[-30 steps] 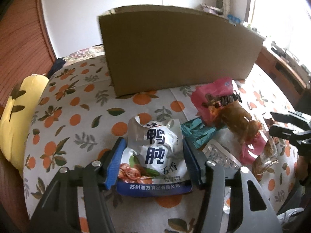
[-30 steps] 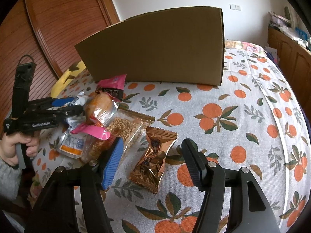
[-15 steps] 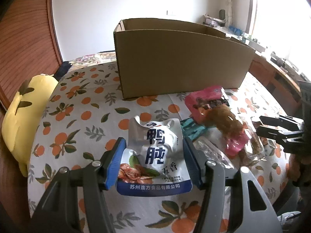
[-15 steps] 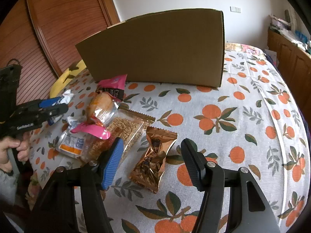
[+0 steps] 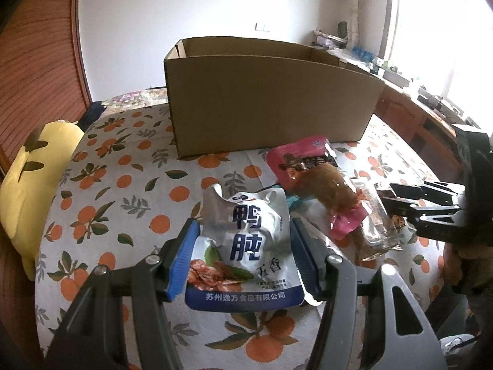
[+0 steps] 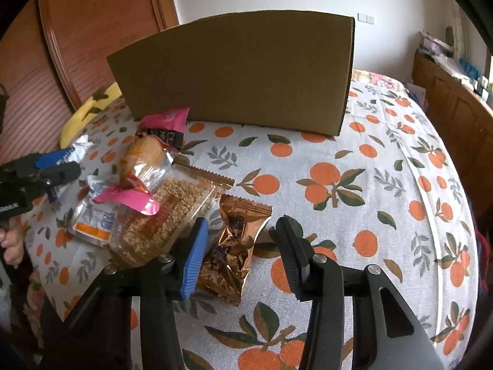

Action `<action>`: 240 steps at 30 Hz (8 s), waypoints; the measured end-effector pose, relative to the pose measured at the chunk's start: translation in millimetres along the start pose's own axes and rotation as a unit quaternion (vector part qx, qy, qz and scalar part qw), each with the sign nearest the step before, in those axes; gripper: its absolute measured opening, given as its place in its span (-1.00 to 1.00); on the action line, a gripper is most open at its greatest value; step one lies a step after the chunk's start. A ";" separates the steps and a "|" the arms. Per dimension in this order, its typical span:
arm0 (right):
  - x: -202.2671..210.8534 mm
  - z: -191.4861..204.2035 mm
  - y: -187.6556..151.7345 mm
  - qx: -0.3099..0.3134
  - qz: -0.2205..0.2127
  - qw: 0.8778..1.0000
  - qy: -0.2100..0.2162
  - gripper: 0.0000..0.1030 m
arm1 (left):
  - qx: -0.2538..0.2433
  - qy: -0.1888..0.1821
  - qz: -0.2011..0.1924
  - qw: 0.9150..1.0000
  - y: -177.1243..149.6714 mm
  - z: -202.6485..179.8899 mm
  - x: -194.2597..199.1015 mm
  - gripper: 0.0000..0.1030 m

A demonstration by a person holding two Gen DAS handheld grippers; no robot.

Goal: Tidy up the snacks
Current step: 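Close left tool on the duck-gizzard pouch while right tool grasps the gold foil packet, then lift both held snacks and carry them over the cardboard box, then open left tool to drop the pouch while right tool releases the gold packet into the box, then move both tools back from the box toward the snack pile, then grasp the pink-labelled bread snack with right tool while left tool approaches the clear tray packet, then close left tool on the clear tray packet with orange strip, then lift both held snacks and carry them toward the cardboard box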

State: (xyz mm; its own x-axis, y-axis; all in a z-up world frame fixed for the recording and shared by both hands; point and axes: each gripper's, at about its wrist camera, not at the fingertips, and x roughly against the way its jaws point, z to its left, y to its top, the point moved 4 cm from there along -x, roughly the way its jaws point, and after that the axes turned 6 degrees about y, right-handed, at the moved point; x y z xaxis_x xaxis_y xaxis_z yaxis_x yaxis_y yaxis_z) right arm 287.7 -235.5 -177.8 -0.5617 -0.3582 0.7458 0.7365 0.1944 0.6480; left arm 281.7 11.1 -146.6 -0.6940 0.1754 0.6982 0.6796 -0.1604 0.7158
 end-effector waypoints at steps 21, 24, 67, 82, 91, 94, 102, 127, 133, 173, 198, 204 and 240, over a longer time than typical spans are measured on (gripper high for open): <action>9.3 4.9 -4.1 0.016 -0.008 0.999 -0.030 -0.65 | -0.005 -0.010 -0.014 1.000 4.1 -12.7 11.1 0.14; 15.1 4.9 -5.7 0.017 -0.011 0.999 -0.026 -0.65 | -0.004 -0.012 -0.016 1.000 5.8 -14.8 11.2 0.14; 67.2 -21.2 127.7 0.065 -0.130 0.989 0.014 -0.64 | -0.015 -0.035 -0.126 0.991 155.1 -21.0 4.6 0.15; 14.9 -30.5 206.6 0.058 -0.148 0.986 0.040 -0.64 | -0.003 -0.018 -0.119 0.993 197.3 5.3 -55.3 0.15; -21.0 -37.9 210.7 0.029 -0.136 0.988 0.060 -0.64 | 0.002 -0.023 -0.101 0.995 194.0 3.1 -84.2 0.16; -27.6 -36.5 204.2 0.033 -0.129 0.989 0.061 -0.64 | -0.002 -0.025 -0.095 0.995 190.7 -0.8 -90.9 0.16; -38.6 -31.7 201.9 0.042 -0.114 0.991 0.058 -0.64 | -0.015 -0.023 -0.082 0.996 187.8 -11.5 -99.9 0.16; 35.5 -8.2 156.1 0.041 -0.117 0.992 0.040 -0.39 | -0.029 -0.002 -0.095 0.995 151.1 -17.0 -19.7 0.28; 56.2 2.2 114.8 0.026 -0.113 0.992 0.042 -0.26 | -0.030 0.001 -0.091 0.995 117.2 -21.1 3.1 0.29; -45.6 73.4 52.2 0.047 0.039 0.997 0.052 0.00 | 0.017 0.014 -0.042 0.999 -19.1 -5.3 18.1 0.29; 34.3 14.5 23.6 0.008 -0.042 0.998 0.040 -0.25 | 0.010 -0.015 0.011 1.000 -19.1 -63.7 -7.4 0.29; 37.6 -8.6 2.0 -0.005 -0.036 0.999 0.018 -0.25 | -0.001 -0.003 0.025 1.000 -18.2 -71.7 -20.3 0.29; 25.7 -19.9 -15.4 0.009 -0.025 1.000 -0.001 -0.24 | -0.055 0.024 0.001 0.998 -2.3 -78.9 -3.4 -0.51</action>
State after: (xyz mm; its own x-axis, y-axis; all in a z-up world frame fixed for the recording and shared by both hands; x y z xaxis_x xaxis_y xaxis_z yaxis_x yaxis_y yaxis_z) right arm 269.4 -265.8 -171.7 -0.5982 -0.3669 0.7124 0.7002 0.1931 0.6874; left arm 263.7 -65.8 -150.0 -0.7051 0.1282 0.6975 0.6525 -0.2678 0.7089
